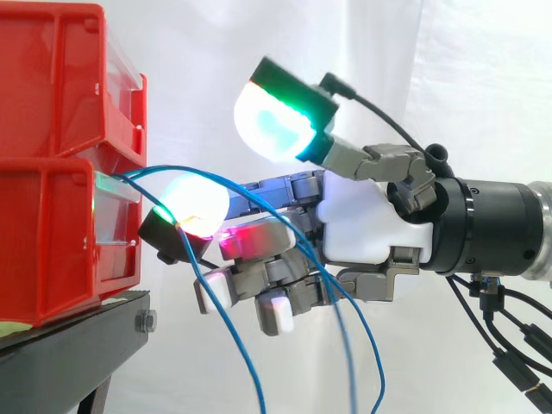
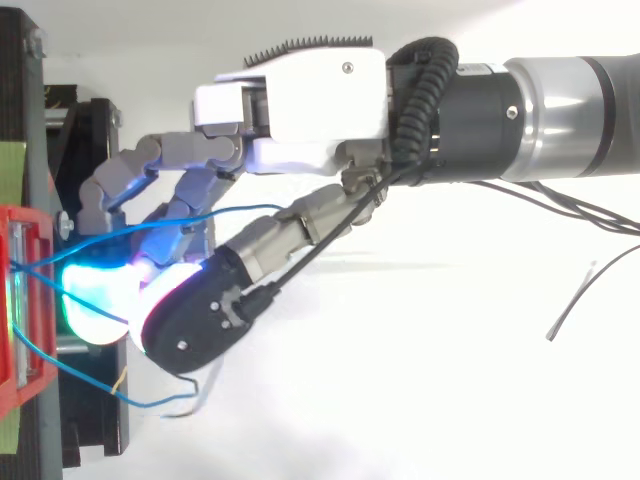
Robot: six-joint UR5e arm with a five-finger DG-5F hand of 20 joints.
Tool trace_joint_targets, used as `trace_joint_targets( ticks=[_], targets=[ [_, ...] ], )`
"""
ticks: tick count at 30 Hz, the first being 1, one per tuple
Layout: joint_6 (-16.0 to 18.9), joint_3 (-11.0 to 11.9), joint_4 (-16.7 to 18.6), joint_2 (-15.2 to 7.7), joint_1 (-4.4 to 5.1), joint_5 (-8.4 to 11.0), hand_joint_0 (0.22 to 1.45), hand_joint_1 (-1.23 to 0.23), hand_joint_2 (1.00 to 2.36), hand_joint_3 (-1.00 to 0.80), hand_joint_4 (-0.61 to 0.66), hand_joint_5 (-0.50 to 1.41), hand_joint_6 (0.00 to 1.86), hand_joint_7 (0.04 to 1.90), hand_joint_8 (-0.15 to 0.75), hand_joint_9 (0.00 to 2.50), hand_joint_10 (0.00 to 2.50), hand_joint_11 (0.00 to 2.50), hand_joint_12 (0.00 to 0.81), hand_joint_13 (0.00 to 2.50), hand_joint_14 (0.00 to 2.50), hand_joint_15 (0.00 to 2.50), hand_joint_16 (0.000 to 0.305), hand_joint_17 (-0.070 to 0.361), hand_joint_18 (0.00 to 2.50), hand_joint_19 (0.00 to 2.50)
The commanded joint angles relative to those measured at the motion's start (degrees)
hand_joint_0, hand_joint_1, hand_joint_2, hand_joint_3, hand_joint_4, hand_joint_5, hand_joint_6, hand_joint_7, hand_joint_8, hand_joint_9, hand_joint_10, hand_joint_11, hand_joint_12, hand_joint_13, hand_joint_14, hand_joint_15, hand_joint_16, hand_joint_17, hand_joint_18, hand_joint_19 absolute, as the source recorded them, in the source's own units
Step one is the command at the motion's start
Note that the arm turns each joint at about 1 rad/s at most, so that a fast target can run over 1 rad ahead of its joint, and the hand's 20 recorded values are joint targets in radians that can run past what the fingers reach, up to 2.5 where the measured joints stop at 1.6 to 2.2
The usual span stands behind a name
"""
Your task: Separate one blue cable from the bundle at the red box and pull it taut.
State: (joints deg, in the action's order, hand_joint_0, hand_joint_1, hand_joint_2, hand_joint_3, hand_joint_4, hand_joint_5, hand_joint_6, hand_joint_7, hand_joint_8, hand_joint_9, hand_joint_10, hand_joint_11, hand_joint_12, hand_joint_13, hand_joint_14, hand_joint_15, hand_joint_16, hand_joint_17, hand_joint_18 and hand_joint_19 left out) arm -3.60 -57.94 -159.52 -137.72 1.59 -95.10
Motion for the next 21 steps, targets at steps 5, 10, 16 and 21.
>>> trace_joint_targets(
  ticks=[5, 10, 16, 21],
  targets=[
    [-0.01, 0.02, 0.00, 0.00, -0.01, 0.17, 0.75, -0.79, 1.02, -0.20, 0.18, -0.20, 0.80, 0.80, 0.282, 0.99, 0.09, 1.63, 0.392, 0.82, 0.03, 0.74, 0.047, 0.106, 0.86, 0.98],
    [-0.01, 0.02, 0.00, 0.00, -0.01, 0.17, 0.80, -0.94, 1.01, -0.33, 0.17, -0.21, 0.89, 0.81, 0.284, 0.95, 0.37, 1.58, 0.399, 0.87, 0.03, 0.81, 0.048, 0.108, 0.89, 0.99],
    [-0.01, -0.07, 0.00, 0.00, 0.08, 0.26, 0.76, -1.01, 1.00, -0.50, 0.17, -0.21, 0.93, 0.83, 0.280, 0.94, 0.54, 1.57, 0.399, 0.89, 0.03, 0.83, 0.049, 0.110, 0.94, 0.94],
    [-0.01, -0.07, 0.00, 0.00, -0.01, 0.17, 0.65, -1.05, 1.00, -0.50, 0.16, -0.20, 0.94, 0.84, 0.282, 0.94, 0.81, 1.54, 0.397, 0.90, 0.03, 0.85, 0.049, 0.110, 0.92, 0.95]
  ],
)
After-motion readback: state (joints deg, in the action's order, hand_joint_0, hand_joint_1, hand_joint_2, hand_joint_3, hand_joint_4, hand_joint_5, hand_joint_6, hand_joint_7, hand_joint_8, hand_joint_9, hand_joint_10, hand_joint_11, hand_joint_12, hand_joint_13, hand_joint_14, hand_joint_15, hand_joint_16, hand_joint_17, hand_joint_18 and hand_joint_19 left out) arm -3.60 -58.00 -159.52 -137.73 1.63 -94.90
